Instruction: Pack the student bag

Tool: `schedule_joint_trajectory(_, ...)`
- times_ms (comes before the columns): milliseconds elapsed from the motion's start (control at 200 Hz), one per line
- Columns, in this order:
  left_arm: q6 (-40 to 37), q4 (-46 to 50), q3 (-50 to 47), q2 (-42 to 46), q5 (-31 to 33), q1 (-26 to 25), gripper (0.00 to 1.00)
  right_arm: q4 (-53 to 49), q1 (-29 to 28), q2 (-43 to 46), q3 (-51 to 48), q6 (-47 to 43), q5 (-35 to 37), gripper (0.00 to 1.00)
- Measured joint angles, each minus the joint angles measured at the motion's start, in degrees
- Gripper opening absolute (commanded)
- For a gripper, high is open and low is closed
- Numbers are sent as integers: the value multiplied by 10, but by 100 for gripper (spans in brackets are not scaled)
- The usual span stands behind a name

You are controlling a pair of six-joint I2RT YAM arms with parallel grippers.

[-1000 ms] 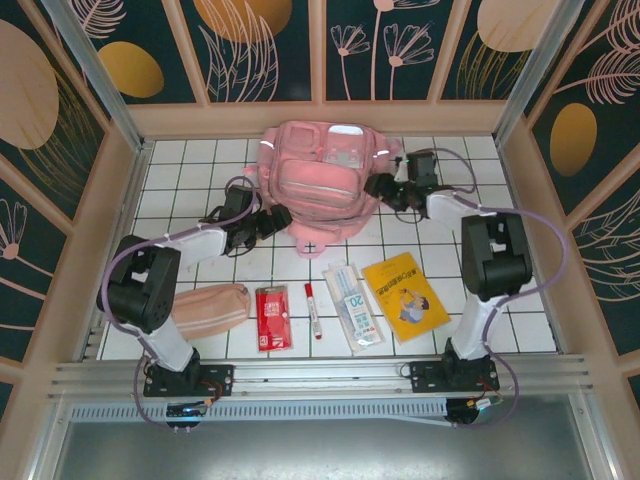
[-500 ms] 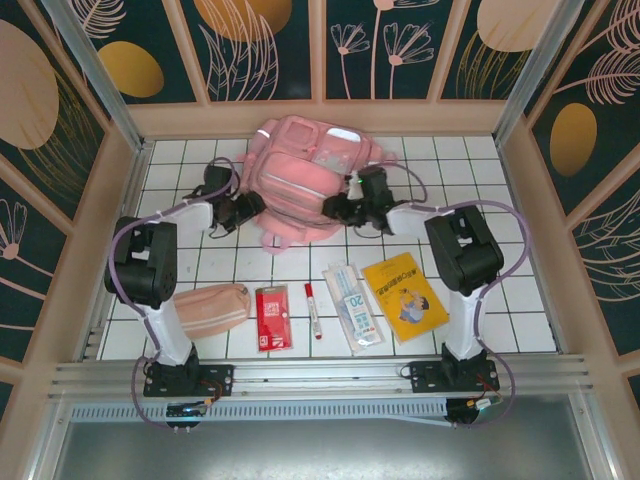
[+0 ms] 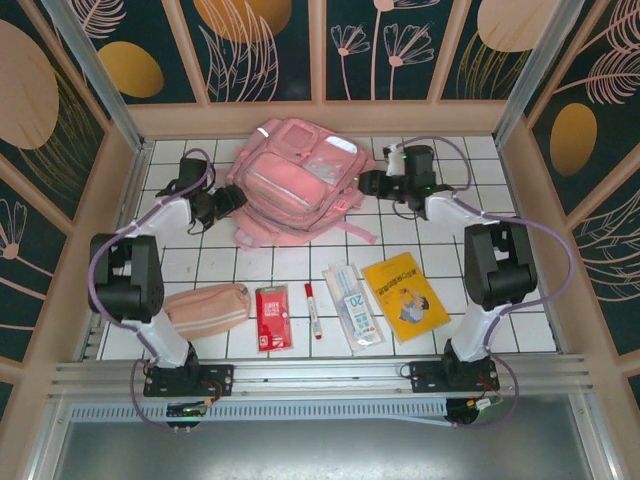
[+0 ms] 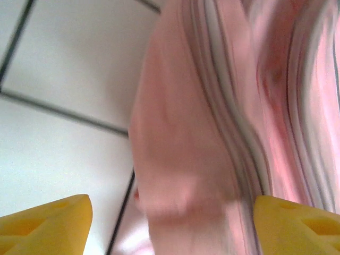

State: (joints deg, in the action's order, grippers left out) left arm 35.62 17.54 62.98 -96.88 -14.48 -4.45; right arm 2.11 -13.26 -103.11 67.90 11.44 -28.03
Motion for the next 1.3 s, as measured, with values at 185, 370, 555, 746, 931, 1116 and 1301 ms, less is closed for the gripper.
schedule_joint_trajectory(185, 32, -17, -80, 38, -34, -19, 85, -112, -9, -59, 31, -217, -38, 50)
schedule_joint_trajectory(370, 54, -48, -102, 20, -62, -20, 85, -172, -29, -131, 91, -349, -30, 51)
schedule_joint_trajectory(555, 69, -84, -98, -13, -86, -20, 69, -174, -34, -178, 151, -418, -8, 49)
schedule_joint_trajectory(746, 52, -85, -85, -27, -96, -20, 41, -191, -53, -212, 183, -473, 12, 7)
schedule_joint_trajectory(931, 39, -84, -82, -27, -105, -20, 13, -196, -48, -205, 176, -518, -6, 0)
schedule_joint_trajectory(1116, 44, -89, -83, -27, -126, -18, 0, -205, -33, -167, 138, -547, -51, 0)
schedule_joint_trajectory(1301, 60, -112, -87, -27, -134, -22, 0, -238, -30, -161, 144, -527, -90, 0)
